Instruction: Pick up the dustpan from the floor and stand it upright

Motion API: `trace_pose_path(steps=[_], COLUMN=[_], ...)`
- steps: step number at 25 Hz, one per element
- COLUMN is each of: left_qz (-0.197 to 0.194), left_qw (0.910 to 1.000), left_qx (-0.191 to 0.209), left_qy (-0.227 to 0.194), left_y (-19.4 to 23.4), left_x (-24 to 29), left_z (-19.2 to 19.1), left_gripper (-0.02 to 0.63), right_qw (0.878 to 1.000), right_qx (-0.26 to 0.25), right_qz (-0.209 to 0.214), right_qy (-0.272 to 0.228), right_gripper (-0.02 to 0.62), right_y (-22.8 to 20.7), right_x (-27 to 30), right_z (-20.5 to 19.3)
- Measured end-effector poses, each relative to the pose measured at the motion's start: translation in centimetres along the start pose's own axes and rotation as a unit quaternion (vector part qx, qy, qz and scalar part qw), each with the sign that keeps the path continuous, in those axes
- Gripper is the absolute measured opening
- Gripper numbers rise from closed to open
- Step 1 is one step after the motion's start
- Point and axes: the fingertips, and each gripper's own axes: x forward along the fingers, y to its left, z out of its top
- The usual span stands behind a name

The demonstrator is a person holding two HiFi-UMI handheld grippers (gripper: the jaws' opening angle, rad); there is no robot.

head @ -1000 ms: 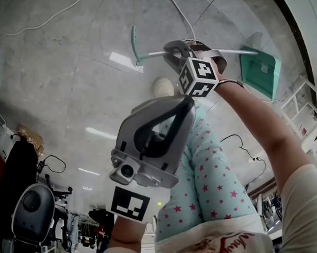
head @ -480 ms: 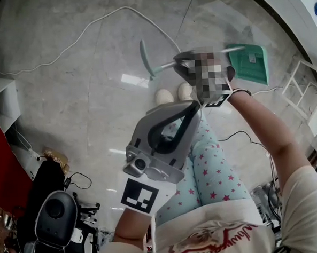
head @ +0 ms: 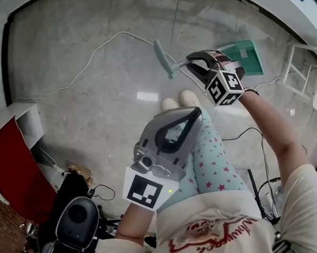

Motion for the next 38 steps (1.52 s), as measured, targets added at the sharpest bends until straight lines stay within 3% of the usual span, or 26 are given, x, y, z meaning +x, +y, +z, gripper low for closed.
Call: trace_pose_path(steps=[8,12,18,28,38], left_qz=[-0.009,-0.026,0.037,-0.032,-0.094], left_qw=[0.9997,0.9991,0.9990,0.9986,0.9922], left_qx=[-0.020,0.001,-0.010,0.017,0.033], left_qy=[0.011,0.035,0.024,0.037,0.076], left_y=[-4.7,-7.0,-7.6,-15.7,-20.7], left_x=[5.8,8.8,14.5,26.0,31.5], left_z=[-0.1,-0.5,0.0,1.8,0.2], left_gripper=[0.003,0.003,0.003,0.003,0.003], right_qw=[0.996,0.988,0.977,0.955,0.922], right_qx=[0.033,0.062,0.110,0.187,0.252], right_qz=[-0.077,-0.129,-0.155,-0.203,-0.274], right_qy=[-0.031,-0.055,-0.096,-0.105,-0.105], right_gripper=[0.091,0.091,0.091,0.098,0.107], right_y=[-4.0,-6.5,-10.9,-14.6,-16.3], right_x=[-8.4,-13.1,-19.1,-29.4,-34.0], right_z=[-3.2,-5.5,-10.1,-20.1,-27.5])
